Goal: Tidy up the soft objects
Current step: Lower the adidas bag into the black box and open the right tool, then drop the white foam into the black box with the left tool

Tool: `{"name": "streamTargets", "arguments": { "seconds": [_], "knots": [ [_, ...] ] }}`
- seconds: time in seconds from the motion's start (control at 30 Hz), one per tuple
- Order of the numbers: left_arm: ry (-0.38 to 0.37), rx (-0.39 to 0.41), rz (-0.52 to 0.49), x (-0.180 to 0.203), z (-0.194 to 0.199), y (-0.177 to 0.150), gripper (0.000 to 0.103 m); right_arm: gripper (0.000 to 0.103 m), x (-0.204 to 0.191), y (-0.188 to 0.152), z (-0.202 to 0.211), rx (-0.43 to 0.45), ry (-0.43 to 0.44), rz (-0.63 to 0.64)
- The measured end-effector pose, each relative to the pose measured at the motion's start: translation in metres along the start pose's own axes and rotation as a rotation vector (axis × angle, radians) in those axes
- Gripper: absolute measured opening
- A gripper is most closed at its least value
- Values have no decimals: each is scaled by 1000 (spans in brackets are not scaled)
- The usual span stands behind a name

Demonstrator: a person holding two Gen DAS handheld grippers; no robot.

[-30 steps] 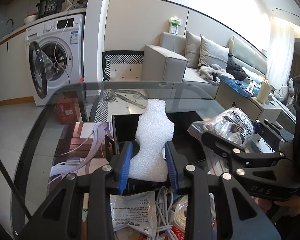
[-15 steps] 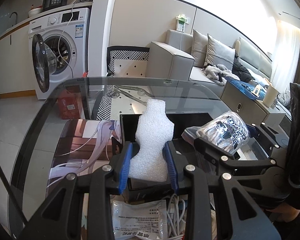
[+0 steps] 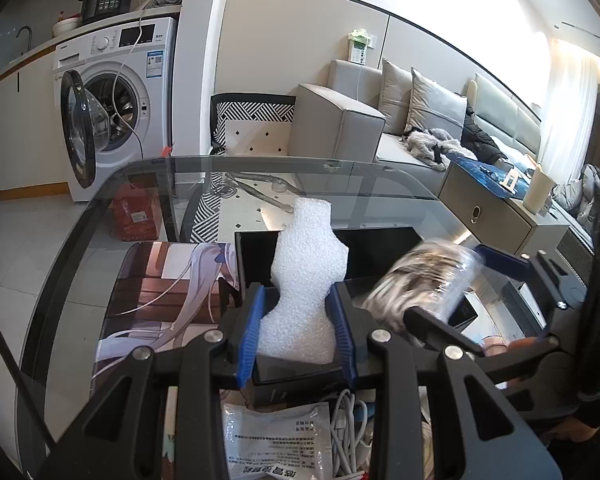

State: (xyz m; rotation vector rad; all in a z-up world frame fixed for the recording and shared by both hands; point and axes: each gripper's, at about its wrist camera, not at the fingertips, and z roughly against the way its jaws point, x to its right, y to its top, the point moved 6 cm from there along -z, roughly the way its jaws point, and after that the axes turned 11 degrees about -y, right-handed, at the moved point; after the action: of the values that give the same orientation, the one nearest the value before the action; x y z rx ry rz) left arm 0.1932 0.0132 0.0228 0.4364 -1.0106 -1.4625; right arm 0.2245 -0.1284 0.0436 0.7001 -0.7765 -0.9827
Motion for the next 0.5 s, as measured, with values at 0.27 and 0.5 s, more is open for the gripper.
{"name": "streamTargets", "arguments": {
  "seconds": [0.27,0.5],
  "knots": [
    [-9,-12,-9,5,-4,-2,32,102,11,-7,16,7,-22,-5],
    [-8,-47,-27,10,-7,-4,42,102,12,-8,23,12,-21,-9]
  ]
}}
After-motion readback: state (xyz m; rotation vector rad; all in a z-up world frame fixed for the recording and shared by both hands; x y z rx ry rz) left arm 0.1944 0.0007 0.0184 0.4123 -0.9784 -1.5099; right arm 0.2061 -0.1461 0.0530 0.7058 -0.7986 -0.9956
